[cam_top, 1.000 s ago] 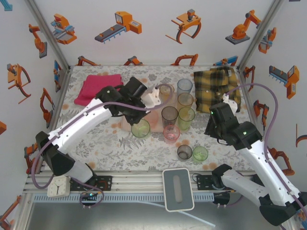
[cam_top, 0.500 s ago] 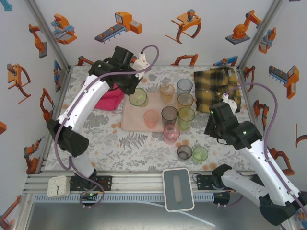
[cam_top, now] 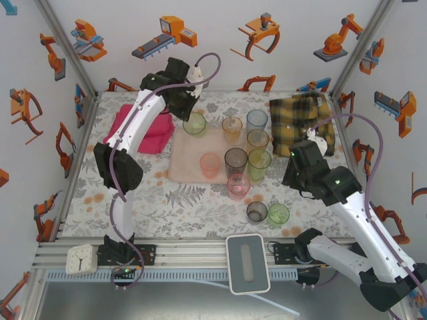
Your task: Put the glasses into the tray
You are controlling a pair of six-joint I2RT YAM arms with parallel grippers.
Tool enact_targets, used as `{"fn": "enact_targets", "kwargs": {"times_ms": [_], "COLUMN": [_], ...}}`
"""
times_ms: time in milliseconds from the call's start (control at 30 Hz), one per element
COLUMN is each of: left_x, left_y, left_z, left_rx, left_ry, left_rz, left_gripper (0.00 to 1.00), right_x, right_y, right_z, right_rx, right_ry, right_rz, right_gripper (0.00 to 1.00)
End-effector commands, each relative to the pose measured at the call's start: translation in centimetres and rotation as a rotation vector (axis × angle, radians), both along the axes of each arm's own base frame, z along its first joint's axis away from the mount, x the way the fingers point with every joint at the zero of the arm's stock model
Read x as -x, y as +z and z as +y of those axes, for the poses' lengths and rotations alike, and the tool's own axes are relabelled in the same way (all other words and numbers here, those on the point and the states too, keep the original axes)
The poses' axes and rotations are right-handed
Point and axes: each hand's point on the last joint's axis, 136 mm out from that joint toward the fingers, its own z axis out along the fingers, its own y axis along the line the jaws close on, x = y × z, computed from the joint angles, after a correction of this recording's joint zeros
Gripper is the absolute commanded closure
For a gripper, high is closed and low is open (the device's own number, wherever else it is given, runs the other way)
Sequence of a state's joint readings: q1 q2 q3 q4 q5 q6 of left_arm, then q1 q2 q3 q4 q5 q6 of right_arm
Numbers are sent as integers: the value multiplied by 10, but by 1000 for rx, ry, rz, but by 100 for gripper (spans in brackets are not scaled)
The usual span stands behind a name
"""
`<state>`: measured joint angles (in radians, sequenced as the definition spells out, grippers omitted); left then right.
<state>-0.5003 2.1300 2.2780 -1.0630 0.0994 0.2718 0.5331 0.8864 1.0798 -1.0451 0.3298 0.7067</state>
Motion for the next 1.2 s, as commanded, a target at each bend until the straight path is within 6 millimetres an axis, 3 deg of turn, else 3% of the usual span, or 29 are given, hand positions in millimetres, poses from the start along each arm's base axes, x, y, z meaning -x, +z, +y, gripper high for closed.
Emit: {"fn": "enact_targets", "kwargs": {"times_ms": [0, 200, 800, 1167], "left_x": [-4, -11, -1, 3], "left_y": [3, -20, -66, -89], "left_z": [-7, -14, -51, -54], "left_rx": [46, 46, 4, -44], "left_ry": [13, 25, -24, -35], "left_rz": [16, 61, 130, 158], "left_gripper": [100, 100, 99, 99], "right_x": [-3, -5, -7, -5], "right_y": [-2, -6, -15, -21], "right_z": [1, 3, 6, 4], "right_rx": [2, 3, 10, 15], "right_ry": [0, 4, 16, 12], "right_rz": [-2, 11, 29, 38], "right_gripper": [59, 59, 58, 58]}}
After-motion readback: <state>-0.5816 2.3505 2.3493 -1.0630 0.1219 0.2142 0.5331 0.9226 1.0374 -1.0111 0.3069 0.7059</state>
